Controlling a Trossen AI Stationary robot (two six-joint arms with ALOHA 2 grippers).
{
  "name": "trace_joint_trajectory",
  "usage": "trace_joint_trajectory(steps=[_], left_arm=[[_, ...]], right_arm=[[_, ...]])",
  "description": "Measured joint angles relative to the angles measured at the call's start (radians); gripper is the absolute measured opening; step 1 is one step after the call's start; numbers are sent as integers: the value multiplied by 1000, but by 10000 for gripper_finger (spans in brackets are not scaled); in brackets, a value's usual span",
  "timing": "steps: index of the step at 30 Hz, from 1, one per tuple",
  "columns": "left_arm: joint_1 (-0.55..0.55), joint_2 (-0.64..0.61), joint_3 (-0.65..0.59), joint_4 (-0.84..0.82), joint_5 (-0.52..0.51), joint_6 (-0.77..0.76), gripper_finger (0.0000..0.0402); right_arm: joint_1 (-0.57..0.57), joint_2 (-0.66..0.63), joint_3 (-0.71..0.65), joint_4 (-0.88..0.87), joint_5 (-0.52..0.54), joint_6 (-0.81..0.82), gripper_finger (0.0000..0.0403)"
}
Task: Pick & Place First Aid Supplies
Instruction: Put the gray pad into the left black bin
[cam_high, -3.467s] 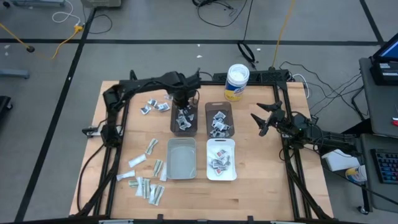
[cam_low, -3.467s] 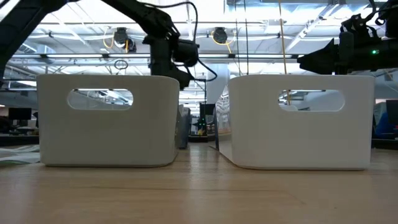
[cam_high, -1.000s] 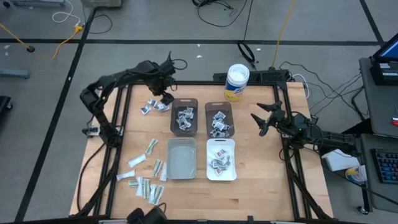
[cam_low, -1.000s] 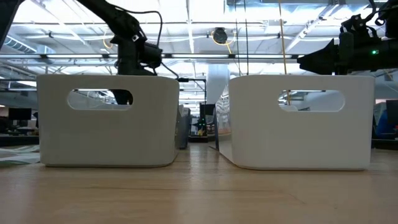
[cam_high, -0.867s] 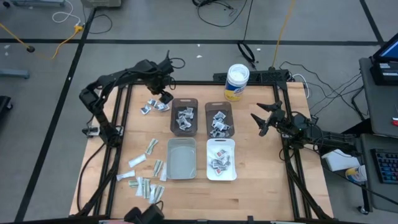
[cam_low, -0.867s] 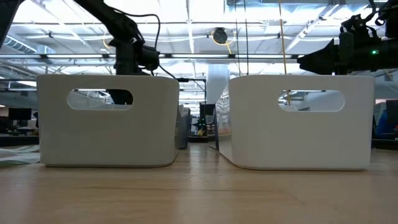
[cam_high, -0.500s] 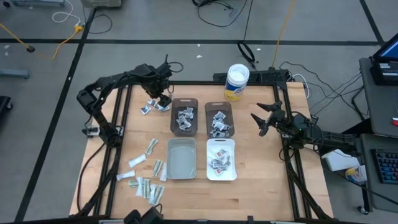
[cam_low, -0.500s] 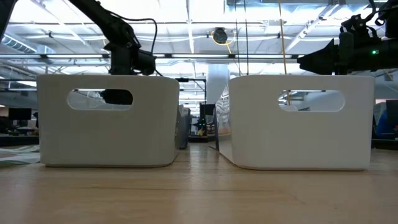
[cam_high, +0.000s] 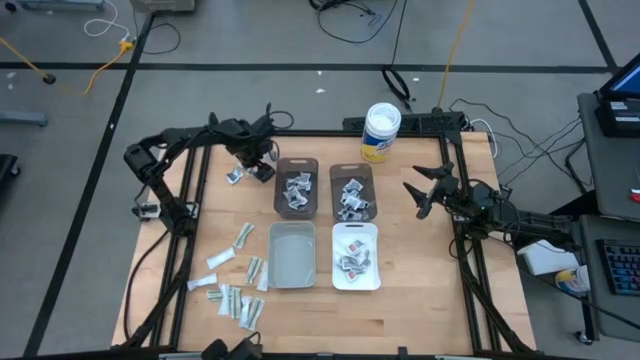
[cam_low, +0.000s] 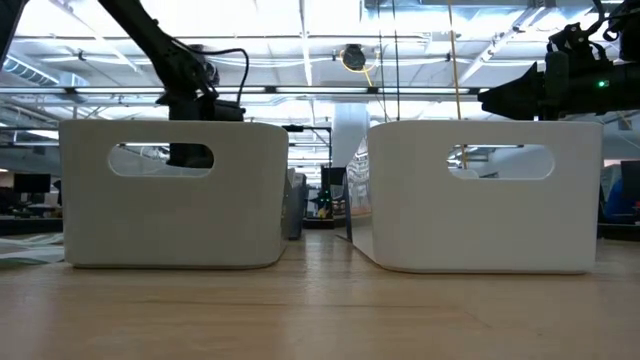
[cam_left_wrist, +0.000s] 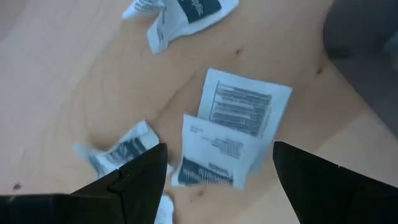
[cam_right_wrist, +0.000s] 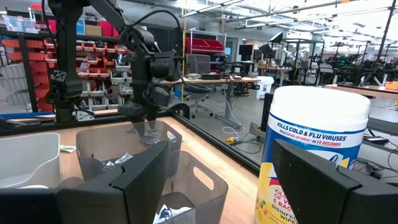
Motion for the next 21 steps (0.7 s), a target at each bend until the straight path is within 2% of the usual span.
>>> trace_joint_trajectory(steps=[5,8,17,21], left_arm=[[0,0,-33,43,-6,23,294],[1,0,-40,42,-6,29,266],[1,0,-43,37,-7,30,87],[0,0,-43,37,-9,31,20]], right_arm=[[0,0,0,0,0,0,279],[0,0,0,0,0,0,279],[0,0,0,0,0,0,279],[0,0,0,0,0,0,279]])
